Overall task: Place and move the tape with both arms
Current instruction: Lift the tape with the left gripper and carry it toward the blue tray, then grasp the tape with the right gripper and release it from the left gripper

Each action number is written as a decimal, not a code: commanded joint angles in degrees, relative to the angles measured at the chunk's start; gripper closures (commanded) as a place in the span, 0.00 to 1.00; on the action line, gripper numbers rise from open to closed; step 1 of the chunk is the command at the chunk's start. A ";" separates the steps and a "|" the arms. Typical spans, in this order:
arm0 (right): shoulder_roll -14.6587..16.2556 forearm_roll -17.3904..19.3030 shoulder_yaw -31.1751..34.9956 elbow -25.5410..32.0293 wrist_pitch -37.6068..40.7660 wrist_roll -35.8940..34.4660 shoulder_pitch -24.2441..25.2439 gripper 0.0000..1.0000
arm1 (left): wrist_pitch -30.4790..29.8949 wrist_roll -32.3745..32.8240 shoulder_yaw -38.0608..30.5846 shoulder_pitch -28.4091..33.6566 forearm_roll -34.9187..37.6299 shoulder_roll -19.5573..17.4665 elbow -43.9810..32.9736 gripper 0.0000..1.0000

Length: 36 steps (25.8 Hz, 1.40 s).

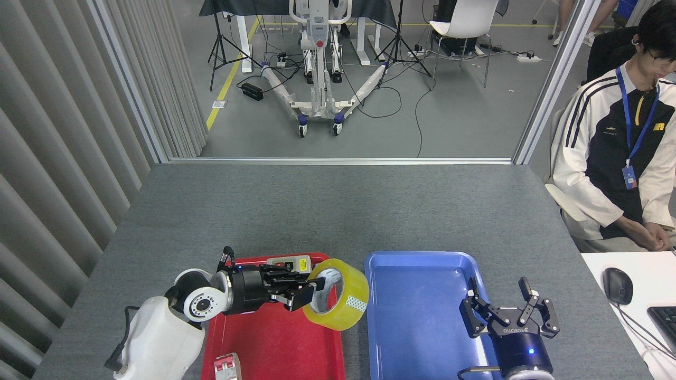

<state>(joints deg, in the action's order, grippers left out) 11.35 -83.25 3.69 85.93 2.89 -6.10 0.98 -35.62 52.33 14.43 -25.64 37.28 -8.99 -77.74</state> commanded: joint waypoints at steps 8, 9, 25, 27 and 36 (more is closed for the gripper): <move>7.20 0.02 -0.88 2.66 14.24 -12.18 5.35 0.01 | -9.38 -17.61 -0.28 2.43 -8.01 7.93 8.92 1.00; 7.28 0.02 -1.05 3.98 16.70 -14.21 6.75 0.01 | -9.38 -17.61 -0.19 2.43 -7.92 7.93 8.92 1.00; 11.33 0.11 -13.27 10.31 34.46 -20.01 7.02 0.00 | -9.38 -18.05 8.25 3.31 -7.31 7.75 7.52 1.00; 10.80 0.11 -15.38 10.22 34.46 -19.92 7.02 0.00 | -9.38 -18.05 8.51 3.40 -7.31 7.75 6.64 1.00; 10.62 0.11 -17.58 8.73 34.55 -19.92 8.25 0.55 | -9.38 -18.67 9.13 4.28 -7.39 7.40 5.32 1.00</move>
<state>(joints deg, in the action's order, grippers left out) 21.86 -83.15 -13.84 95.22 37.37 -25.95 9.07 -45.02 34.12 23.49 -22.06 29.97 -1.36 -71.70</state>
